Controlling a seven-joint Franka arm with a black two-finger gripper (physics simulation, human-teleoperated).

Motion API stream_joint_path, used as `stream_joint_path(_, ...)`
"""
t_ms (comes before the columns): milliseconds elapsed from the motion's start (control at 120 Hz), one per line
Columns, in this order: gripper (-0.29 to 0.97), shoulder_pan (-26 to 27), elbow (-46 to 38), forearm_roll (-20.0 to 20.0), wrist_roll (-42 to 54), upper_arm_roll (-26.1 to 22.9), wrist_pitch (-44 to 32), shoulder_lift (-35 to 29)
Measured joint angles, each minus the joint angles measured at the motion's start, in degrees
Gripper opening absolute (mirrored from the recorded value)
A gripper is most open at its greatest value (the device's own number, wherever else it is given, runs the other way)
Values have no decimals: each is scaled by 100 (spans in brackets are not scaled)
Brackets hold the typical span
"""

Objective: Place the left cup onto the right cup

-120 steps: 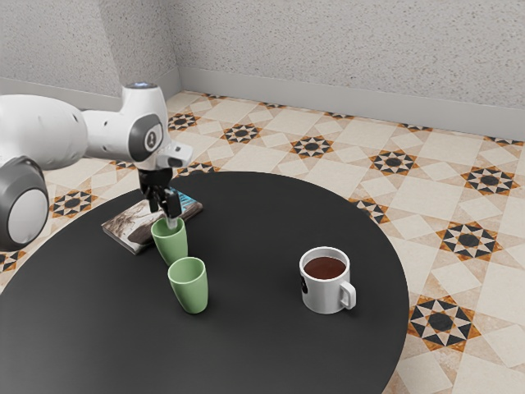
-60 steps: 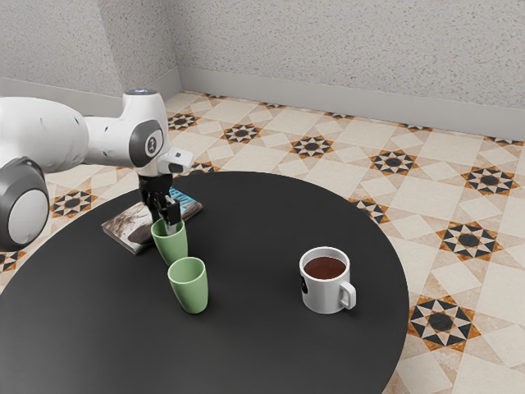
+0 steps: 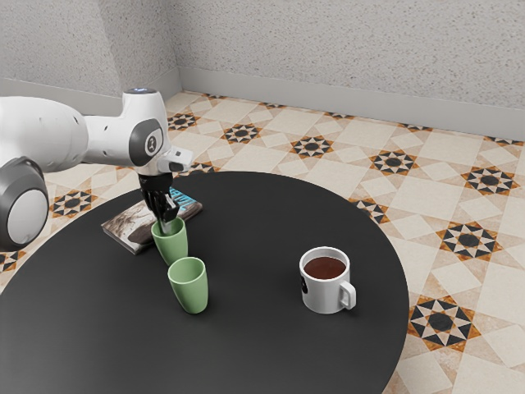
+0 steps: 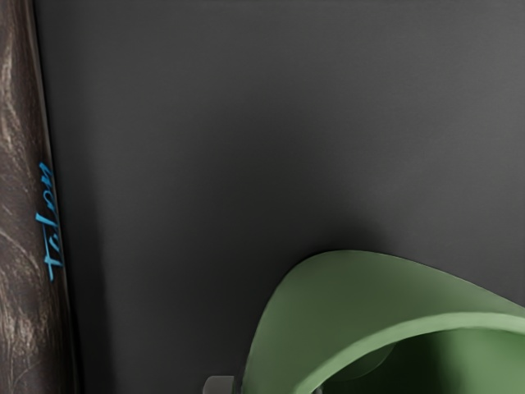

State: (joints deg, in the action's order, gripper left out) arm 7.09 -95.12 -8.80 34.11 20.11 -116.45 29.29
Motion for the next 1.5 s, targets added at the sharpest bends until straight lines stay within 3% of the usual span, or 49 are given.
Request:
stream_joint_path(208, -8, 61, -12, 48, -57, 3, -7, -102)
stream_joint_path(767, -11, 386, 66, 248, -162, 63, 319, -1114)
stream_joint_path(1025, -11, 737, 37, 256, -187, 53, 533, -1370)
stream_joint_path(1500, -11, 927, -766, 362, -362, -192, 607, -1989)
